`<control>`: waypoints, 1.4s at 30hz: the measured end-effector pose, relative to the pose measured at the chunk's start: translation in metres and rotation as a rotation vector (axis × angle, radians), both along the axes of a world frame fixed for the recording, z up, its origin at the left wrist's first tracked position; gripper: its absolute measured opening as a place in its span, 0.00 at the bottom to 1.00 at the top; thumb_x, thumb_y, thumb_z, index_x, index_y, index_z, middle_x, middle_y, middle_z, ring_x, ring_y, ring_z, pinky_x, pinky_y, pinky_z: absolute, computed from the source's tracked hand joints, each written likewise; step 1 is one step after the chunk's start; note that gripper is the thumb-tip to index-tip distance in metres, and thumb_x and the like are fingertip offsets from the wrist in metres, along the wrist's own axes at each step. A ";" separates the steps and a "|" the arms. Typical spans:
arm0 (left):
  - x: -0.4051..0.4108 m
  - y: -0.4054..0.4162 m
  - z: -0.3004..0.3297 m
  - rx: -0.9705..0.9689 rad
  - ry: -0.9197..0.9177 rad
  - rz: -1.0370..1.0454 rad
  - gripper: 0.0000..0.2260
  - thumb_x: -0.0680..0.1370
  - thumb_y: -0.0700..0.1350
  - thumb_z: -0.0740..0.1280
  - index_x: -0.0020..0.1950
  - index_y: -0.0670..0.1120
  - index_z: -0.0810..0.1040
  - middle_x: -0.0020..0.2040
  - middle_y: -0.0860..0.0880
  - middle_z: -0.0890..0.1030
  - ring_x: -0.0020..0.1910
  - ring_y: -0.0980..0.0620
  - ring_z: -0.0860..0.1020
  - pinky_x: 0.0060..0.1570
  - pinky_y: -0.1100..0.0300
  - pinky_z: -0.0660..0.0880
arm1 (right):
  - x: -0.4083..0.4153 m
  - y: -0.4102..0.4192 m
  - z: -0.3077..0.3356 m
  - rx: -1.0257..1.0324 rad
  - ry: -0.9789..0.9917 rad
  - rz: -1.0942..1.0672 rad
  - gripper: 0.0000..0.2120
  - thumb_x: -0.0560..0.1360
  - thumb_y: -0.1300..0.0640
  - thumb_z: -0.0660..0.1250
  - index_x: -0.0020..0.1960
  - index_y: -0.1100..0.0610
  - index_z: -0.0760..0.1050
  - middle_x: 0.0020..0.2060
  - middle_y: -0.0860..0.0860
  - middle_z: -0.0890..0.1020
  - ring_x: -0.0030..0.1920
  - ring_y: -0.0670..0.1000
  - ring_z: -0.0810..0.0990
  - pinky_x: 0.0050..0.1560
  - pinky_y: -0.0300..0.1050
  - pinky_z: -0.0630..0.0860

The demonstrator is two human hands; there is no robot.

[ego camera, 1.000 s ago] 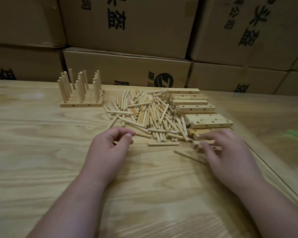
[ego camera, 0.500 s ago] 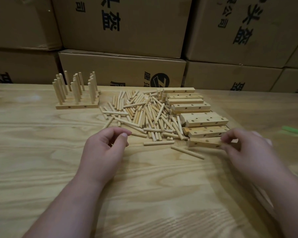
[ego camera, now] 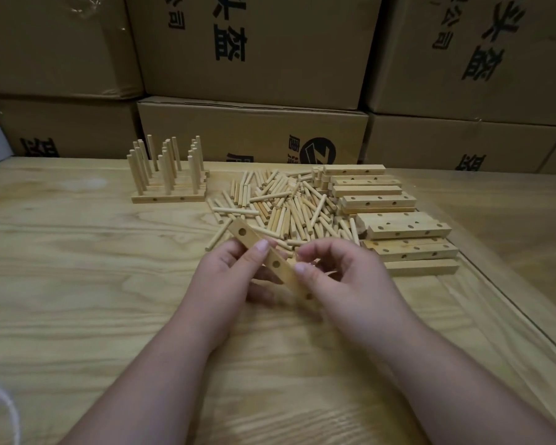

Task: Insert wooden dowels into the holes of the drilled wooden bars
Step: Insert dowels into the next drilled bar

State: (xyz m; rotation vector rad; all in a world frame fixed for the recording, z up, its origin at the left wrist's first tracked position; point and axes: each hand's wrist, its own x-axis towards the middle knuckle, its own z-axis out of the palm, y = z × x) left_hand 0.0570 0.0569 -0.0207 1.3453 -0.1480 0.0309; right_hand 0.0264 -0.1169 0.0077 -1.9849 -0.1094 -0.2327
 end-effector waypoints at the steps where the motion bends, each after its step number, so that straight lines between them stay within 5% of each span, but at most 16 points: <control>1: 0.001 0.001 -0.001 -0.016 0.011 0.019 0.09 0.76 0.52 0.69 0.49 0.49 0.85 0.47 0.44 0.87 0.41 0.47 0.85 0.32 0.56 0.81 | 0.001 -0.004 -0.003 -0.036 -0.018 -0.038 0.05 0.76 0.51 0.73 0.51 0.45 0.81 0.44 0.43 0.83 0.42 0.41 0.80 0.42 0.38 0.79; 9: 0.008 0.004 -0.003 -0.012 0.053 0.118 0.11 0.82 0.52 0.65 0.47 0.54 0.87 0.41 0.47 0.86 0.33 0.54 0.80 0.30 0.59 0.76 | 0.007 -0.071 -0.011 -0.532 0.019 -0.303 0.10 0.77 0.47 0.69 0.57 0.45 0.82 0.40 0.36 0.78 0.41 0.37 0.75 0.37 0.32 0.68; 12: 0.007 0.005 -0.002 0.035 0.067 0.141 0.14 0.83 0.55 0.64 0.49 0.53 0.87 0.37 0.49 0.83 0.30 0.54 0.75 0.29 0.60 0.71 | 0.012 -0.079 -0.012 -0.693 0.151 -0.297 0.09 0.76 0.45 0.70 0.54 0.45 0.82 0.38 0.40 0.79 0.39 0.40 0.76 0.34 0.38 0.69; 17: 0.007 0.007 0.000 -0.002 0.089 0.132 0.21 0.85 0.56 0.56 0.50 0.50 0.87 0.34 0.47 0.77 0.28 0.52 0.71 0.28 0.59 0.69 | 0.015 -0.070 -0.016 -0.770 0.133 -0.272 0.04 0.77 0.48 0.69 0.50 0.45 0.82 0.44 0.40 0.78 0.42 0.42 0.76 0.42 0.43 0.76; 24: 0.010 0.008 -0.004 0.048 0.039 0.085 0.20 0.80 0.54 0.56 0.48 0.48 0.86 0.33 0.46 0.77 0.28 0.50 0.70 0.29 0.56 0.67 | 0.012 -0.018 -0.028 -0.428 -0.376 -0.043 0.04 0.79 0.52 0.67 0.52 0.49 0.78 0.47 0.40 0.74 0.49 0.43 0.74 0.49 0.38 0.72; 31: 0.007 0.004 -0.004 0.054 0.057 0.066 0.16 0.75 0.59 0.65 0.46 0.50 0.85 0.37 0.42 0.74 0.25 0.53 0.69 0.22 0.63 0.65 | 0.022 -0.015 -0.039 -0.152 -0.320 0.066 0.03 0.80 0.52 0.66 0.51 0.44 0.74 0.40 0.42 0.81 0.40 0.45 0.80 0.37 0.35 0.73; 34: 0.006 0.004 -0.004 0.104 0.051 0.078 0.14 0.75 0.59 0.67 0.48 0.51 0.85 0.36 0.42 0.74 0.24 0.53 0.69 0.22 0.63 0.66 | 0.022 -0.013 -0.041 -0.086 -0.350 0.084 0.06 0.79 0.52 0.65 0.54 0.42 0.73 0.41 0.44 0.80 0.40 0.46 0.80 0.38 0.33 0.73; 37: 0.007 0.004 -0.003 0.078 0.025 0.087 0.07 0.81 0.49 0.69 0.58 0.55 0.80 0.34 0.49 0.81 0.28 0.54 0.77 0.25 0.62 0.73 | 0.024 -0.016 -0.040 -0.011 -0.379 0.102 0.12 0.79 0.57 0.61 0.52 0.40 0.75 0.42 0.44 0.79 0.42 0.47 0.79 0.41 0.36 0.73; 42: 0.006 0.005 0.001 0.112 0.020 0.091 0.10 0.82 0.44 0.66 0.49 0.57 0.84 0.33 0.47 0.79 0.28 0.52 0.77 0.26 0.60 0.74 | 0.021 -0.013 -0.038 -0.077 -0.404 0.157 0.17 0.80 0.66 0.61 0.54 0.48 0.82 0.47 0.44 0.80 0.51 0.46 0.80 0.50 0.31 0.72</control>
